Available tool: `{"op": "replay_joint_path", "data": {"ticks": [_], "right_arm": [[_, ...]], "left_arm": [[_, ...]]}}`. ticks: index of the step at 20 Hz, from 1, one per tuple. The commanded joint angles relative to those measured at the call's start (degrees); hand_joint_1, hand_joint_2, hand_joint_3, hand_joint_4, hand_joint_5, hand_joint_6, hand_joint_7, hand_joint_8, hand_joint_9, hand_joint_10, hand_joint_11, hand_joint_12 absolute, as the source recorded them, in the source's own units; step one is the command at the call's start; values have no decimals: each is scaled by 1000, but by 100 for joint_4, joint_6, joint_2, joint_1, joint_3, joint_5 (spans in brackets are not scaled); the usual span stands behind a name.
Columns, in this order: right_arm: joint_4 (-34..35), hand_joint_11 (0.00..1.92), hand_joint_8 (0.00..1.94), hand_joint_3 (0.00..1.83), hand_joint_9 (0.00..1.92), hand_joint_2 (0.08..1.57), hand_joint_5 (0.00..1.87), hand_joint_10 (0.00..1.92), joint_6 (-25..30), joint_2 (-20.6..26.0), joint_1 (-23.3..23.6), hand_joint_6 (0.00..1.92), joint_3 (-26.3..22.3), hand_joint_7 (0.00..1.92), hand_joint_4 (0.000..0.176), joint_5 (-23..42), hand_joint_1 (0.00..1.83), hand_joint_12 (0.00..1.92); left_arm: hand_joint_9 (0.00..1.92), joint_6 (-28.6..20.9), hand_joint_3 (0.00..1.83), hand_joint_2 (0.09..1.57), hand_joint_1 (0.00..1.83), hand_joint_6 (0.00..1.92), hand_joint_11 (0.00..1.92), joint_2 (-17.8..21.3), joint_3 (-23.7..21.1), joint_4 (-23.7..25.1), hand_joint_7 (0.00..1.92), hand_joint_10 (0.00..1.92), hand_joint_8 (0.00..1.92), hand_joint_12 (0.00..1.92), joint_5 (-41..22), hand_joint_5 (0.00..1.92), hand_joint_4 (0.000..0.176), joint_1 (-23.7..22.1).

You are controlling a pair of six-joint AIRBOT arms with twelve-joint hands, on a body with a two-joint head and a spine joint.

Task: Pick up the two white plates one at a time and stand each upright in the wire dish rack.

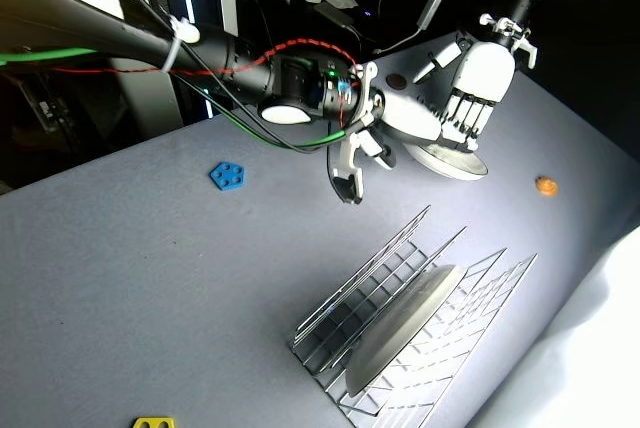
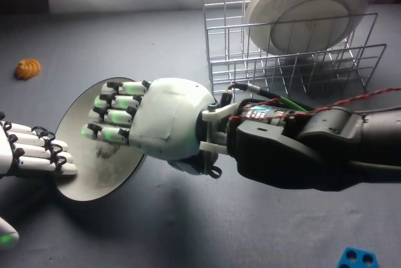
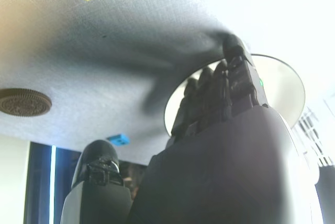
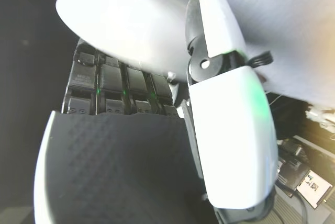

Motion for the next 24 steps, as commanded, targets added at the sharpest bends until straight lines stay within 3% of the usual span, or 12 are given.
{"op": "replay_joint_path", "data": {"ticks": [1,3,5,7,9,14,17,18,19,20,22,24], "right_arm": [[-94,26,0,2,0,1143,13,0,-29,-26,17,4,51,0,0,641,1236,19],[-94,35,0,7,0,1159,34,0,-25,-116,4,11,166,0,0,660,1213,31],[-94,0,0,0,0,1156,57,0,-25,-167,5,9,204,0,0,714,1223,259],[-94,0,2,9,0,1200,69,0,-20,-248,15,7,296,14,0,731,1216,309],[-94,0,31,3,131,1205,198,43,-12,-304,22,35,371,170,0,738,1231,658],[-94,0,38,0,294,1218,363,83,74,-401,20,52,436,342,0,790,1159,1125],[-94,127,60,0,607,1170,656,199,125,-437,27,96,444,661,0,848,1246,1427],[-94,429,898,12,849,1169,836,323,140,-437,21,1014,444,852,0,853,1206,1346],[-94,429,898,12,849,1169,836,323,149,-436,11,1014,444,852,0,860,1206,1346],[-94,513,1088,6,793,1178,803,1128,150,-433,-5,1242,444,846,0,876,1322,1352],[-94,714,1012,0,921,1129,863,1134,151,-422,-33,1155,442,955,0,877,1371,1278],[-94,750,1001,0,944,1121,863,1113,163,-399,-45,1140,441,971,0,877,1375,1238]], "left_arm": [[34,-1,0,1097,0,0,0,-108,-18,97,49,3,2,145,-175,62,0,12],[32,-1,0,1098,0,2,0,-125,-11,98,43,0,0,145,-175,60,0,-2],[27,-1,0,1095,0,2,0,-136,-4,98,39,1,2,137,-176,53,0,-16],[9,-1,0,1087,0,0,0,-145,0,98,15,0,1,111,-176,28,0,-27],[28,-1,0,1088,0,5,0,-158,9,99,36,5,6,139,-176,44,0,-36],[44,-1,2,1098,0,2,0,-176,11,99,53,6,6,173,-176,49,0,-47],[10,-1,1,1096,0,1,0,-189,12,100,17,2,4,84,-175,29,0,-62],[14,-1,4,1103,0,6,3,-192,14,101,25,5,8,79,-175,38,0,-64],[14,-1,4,1103,0,6,3,-192,14,101,25,5,8,79,-174,38,0,-64],[19,-1,4,1103,0,8,8,-194,14,101,29,7,9,83,-174,45,0,-63],[39,-1,0,1101,0,0,0,-194,14,101,53,2,4,133,-174,65,0,-63],[41,-1,0,1098,0,0,0,-192,16,101,53,1,2,151,-174,65,0,-79]]}}
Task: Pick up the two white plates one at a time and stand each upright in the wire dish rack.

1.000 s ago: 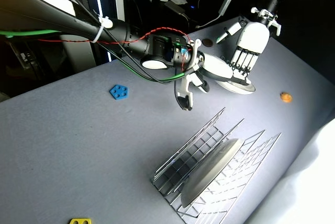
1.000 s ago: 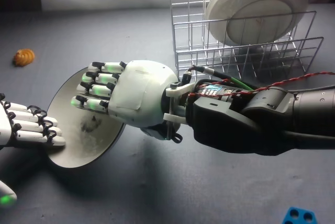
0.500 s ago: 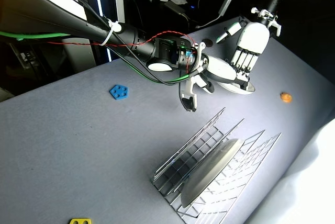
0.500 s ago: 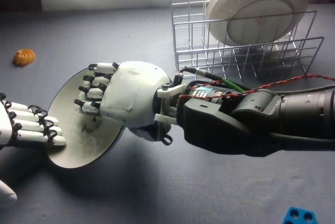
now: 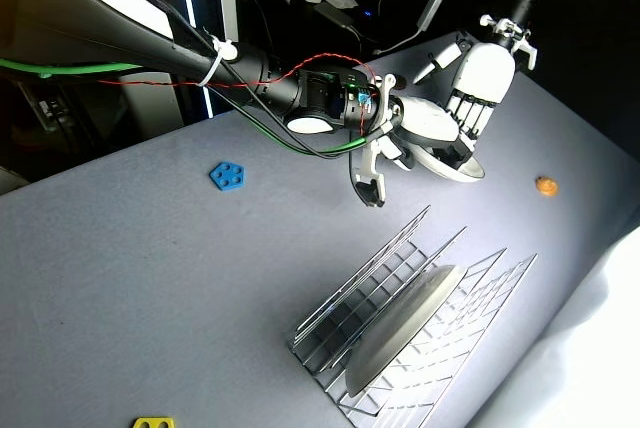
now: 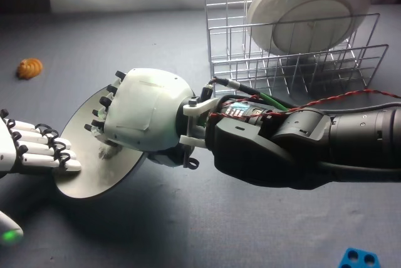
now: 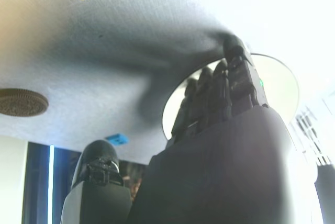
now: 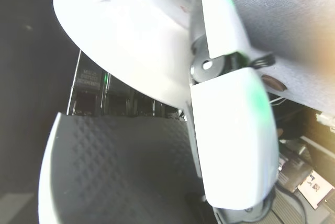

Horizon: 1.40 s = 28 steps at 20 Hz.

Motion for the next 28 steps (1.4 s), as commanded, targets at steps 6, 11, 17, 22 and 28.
{"op": "replay_joint_path", "data": {"ticks": [6,11,17,22,28], "right_arm": [[42,707,976,2,935,1122,857,1132,14,81,-51,1126,4,976,0,356,1396,1417],[42,744,948,1,921,1120,870,1154,15,150,-101,1148,-95,986,0,398,1375,1297],[43,747,985,0,927,1122,874,1145,8,416,-91,1135,-452,969,0,460,1374,1276],[298,736,968,0,927,1120,875,1148,-10,792,110,1130,-915,980,0,469,1374,1289],[1044,703,1004,1,894,1130,857,1189,-104,1514,586,1149,-1758,970,0,412,1371,1329]], "left_arm": [[37,-65,0,1092,0,0,0,68,-90,219,51,0,0,153,-261,68,0,-1070],[40,-164,1,1095,0,1,0,284,-219,512,55,1,0,181,-292,66,0,-2272],[69,-198,0,1089,0,1,0,329,-107,614,86,3,3,217,-288,100,0,-2686],[43,-214,2,1093,0,1,0,329,88,838,59,1,2,176,-245,79,0,-2711],[38,-251,1,1099,0,2,0,373,234,901,51,4,3,166,-301,66,0,-2710]]}}
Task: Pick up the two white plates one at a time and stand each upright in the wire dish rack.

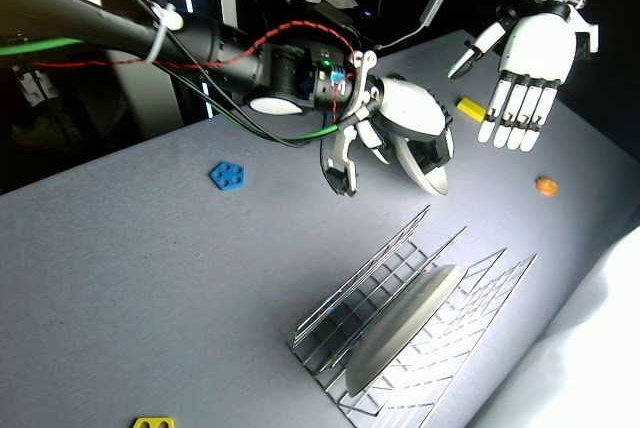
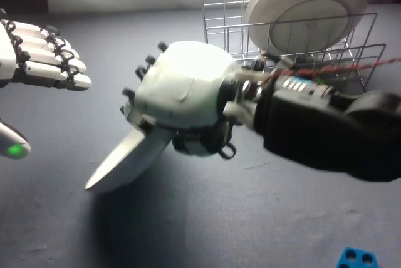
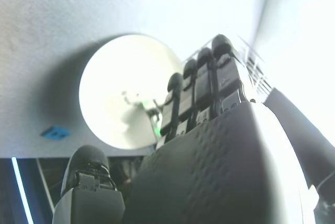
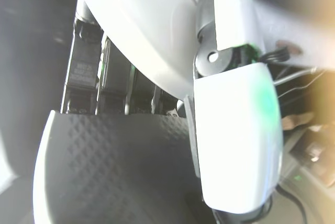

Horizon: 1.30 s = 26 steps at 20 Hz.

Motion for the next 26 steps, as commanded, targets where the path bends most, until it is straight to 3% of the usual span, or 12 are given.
{"op": "replay_joint_path", "data": {"ticks": [1,2,6,10,14,17,19,26], "right_arm": [[-40,707,991,0,906,1125,868,1178,-22,102,183,1128,-134,978,0,610,1373,1327],[102,705,1002,1,902,1127,864,1182,-31,202,295,1138,-250,970,0,581,1372,1335],[1496,701,982,0,910,1125,866,1172,-357,667,893,1134,-731,979,0,289,1372,1317],[2162,716,1008,1,893,1131,855,1179,-417,1040,1237,1163,-1036,968,0,106,1370,1323],[3410,710,988,0,892,1127,876,1180,-937,1290,1569,1142,-1161,973,0,26,1371,1325],[5090,733,983,0,903,1120,887,1155,-1752,1463,1980,1108,-1181,995,0,-3,1374,1314],[5830,721,998,1,889,1124,884,1173,-2112,1545,2175,1116,-1194,985,0,56,1372,1315],[7095,721,1027,0,874,1138,835,1189,-2353,1749,2494,1185,-1162,971,0,609,1368,1317]], "left_arm": [[26,-19,1,1098,0,1,0,96,37,-298,44,1,1,138,-14,63,0,-63],[11,-19,0,1094,0,1,0,107,39,-288,27,1,1,90,-20,45,0,-63],[43,-25,0,1088,0,2,0,126,61,-213,51,2,1,189,-25,72,0,-63],[40,-25,0,1092,0,2,0,143,59,-162,55,1,3,152,-29,71,0,-37],[43,-25,0,1090,0,0,0,152,57,-161,53,1,1,172,-33,67,0,-14],[24,-25,2,1094,0,1,0,196,39,-160,39,1,4,144,-36,64,0,-5],[30,-26,2,1097,0,2,0,215,28,-160,44,3,3,141,-36,66,0,7],[38,-33,0,1096,0,3,0,293,-14,-135,54,5,4,156,-36,79,0,31]]}}
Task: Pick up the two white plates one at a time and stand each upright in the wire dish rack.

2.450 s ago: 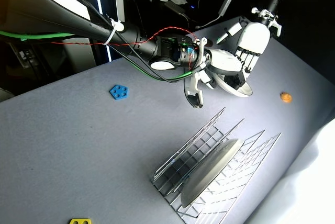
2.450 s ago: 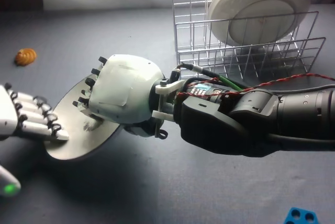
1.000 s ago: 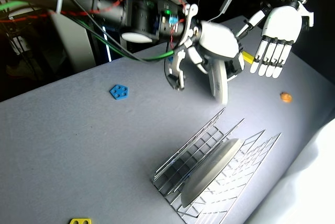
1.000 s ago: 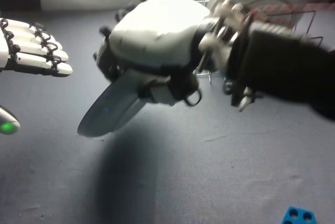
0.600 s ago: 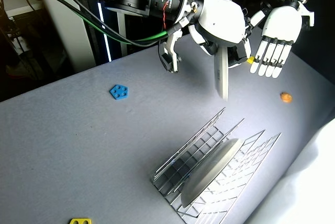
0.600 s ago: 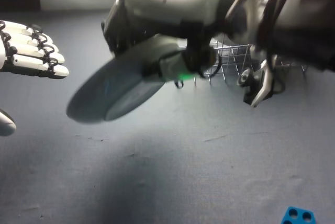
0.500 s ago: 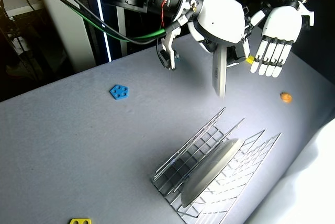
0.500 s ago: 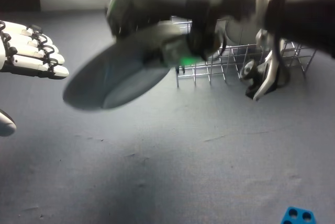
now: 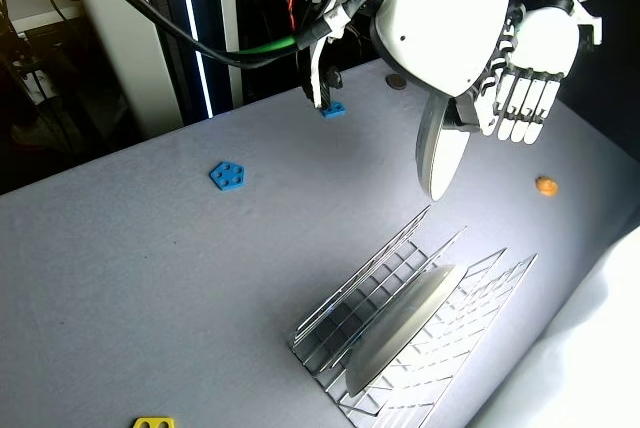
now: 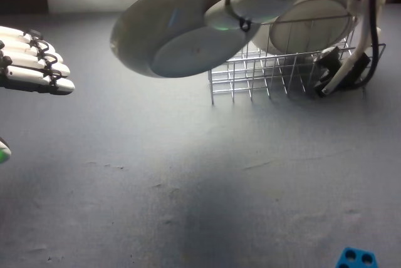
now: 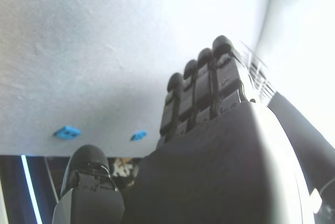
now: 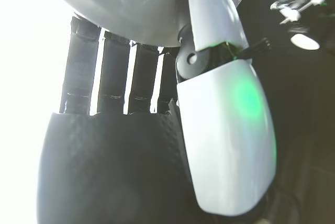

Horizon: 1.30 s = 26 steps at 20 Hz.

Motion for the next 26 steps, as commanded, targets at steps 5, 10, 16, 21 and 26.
{"op": "replay_joint_path", "data": {"ticks": [5,10,16,21,26], "right_arm": [[-124,735,970,0,911,1120,883,1168,96,83,169,1107,152,991,0,226,1373,1320],[-126,721,992,2,895,1130,841,1181,177,97,168,1163,254,983,0,367,1370,1314],[-624,736,993,0,891,1131,844,1179,287,128,33,1160,277,988,0,904,1370,1300],[-749,749,973,0,916,1122,851,1150,304,143,-88,1136,370,1004,0,1053,1374,1295],[-771,697,1032,2,876,1140,820,1199,308,153,-193,1205,428,959,0,1018,1367,1307]], "left_arm": [[21,-35,0,1096,0,1,0,67,-19,-248,35,1,2,107,21,64,0,-48],[28,-35,2,1100,0,7,5,65,-15,-231,43,5,6,83,22,67,0,-52],[33,-35,2,1104,0,0,0,65,-40,-215,48,0,1,113,21,61,0,-41],[21,-35,0,1098,0,3,6,60,-43,-178,37,4,4,75,21,56,0,-56],[37,-35,0,1092,0,6,22,57,-47,-165,53,12,10,61,21,70,0,-64]]}}
